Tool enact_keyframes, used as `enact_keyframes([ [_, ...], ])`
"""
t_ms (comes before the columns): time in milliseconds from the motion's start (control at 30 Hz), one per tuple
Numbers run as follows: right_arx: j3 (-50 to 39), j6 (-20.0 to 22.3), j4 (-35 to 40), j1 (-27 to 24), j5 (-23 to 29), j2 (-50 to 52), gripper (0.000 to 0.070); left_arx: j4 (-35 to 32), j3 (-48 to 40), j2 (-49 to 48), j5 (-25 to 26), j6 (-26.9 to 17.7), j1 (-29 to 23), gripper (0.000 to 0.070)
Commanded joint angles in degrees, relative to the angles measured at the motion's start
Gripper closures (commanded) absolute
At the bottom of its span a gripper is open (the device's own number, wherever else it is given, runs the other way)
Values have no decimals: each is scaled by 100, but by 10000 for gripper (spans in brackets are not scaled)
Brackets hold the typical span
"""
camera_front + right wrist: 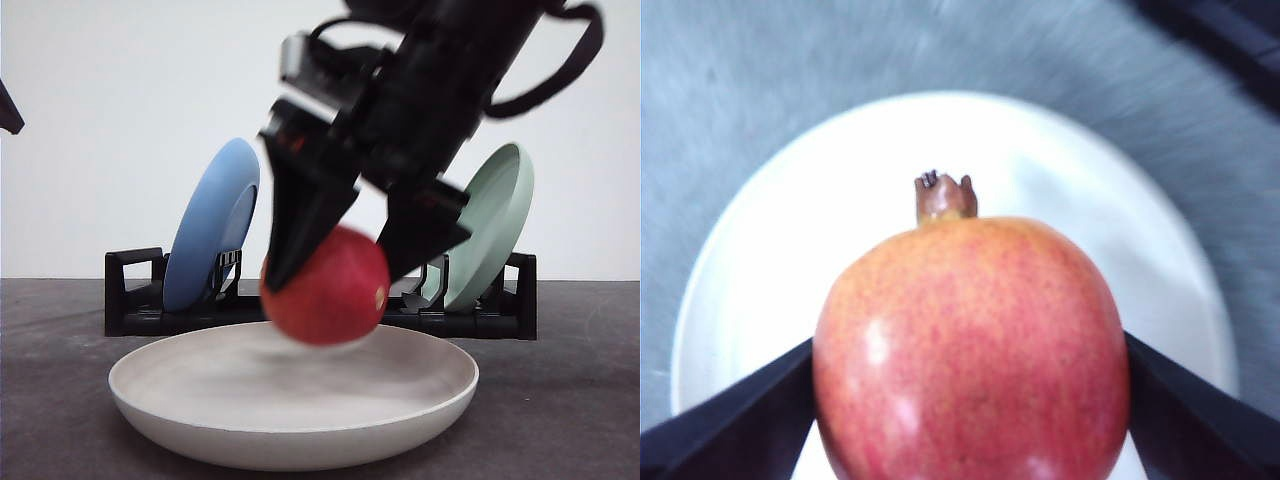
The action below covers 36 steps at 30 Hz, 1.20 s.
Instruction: Place pomegranate in white plate
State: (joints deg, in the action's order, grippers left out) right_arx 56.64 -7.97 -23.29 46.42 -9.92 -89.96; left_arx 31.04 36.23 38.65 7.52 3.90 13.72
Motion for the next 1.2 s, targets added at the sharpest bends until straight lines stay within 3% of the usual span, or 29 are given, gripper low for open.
enact_keyframes([
  [0, 83, 57, 113, 93, -15, -144, 219, -69, 20, 26, 23, 7, 2, 267],
  [333, 83, 68, 116, 177, -21, -437, 178, -67, 20, 26, 23, 8, 2, 267],
  [467, 88, 45, 100, 194, -21, -446, 54, -67, 20, 26, 23, 9, 2, 267],
  [533, 129, -43, 66, 190, -24, -407, 24, -67, 20, 26, 23, 9, 1, 267],
  [700, 262, 271, -193, 173, -52, 82, 30, -67, 20, 26, 23, 9, 2, 267],
  [800, 88, 510, 99, 184, -53, 666, 42, -67, 20, 26, 23, 9, 2, 267],
  [933, -382, 509, 697, 31, -60, 1465, 48, -67, 20, 26, 23, 9, 2, 267],
  [1167, -1181, 501, 763, -521, -60, 2697, 79, -67, 20, 26, 23, 9, 2, 266],
])
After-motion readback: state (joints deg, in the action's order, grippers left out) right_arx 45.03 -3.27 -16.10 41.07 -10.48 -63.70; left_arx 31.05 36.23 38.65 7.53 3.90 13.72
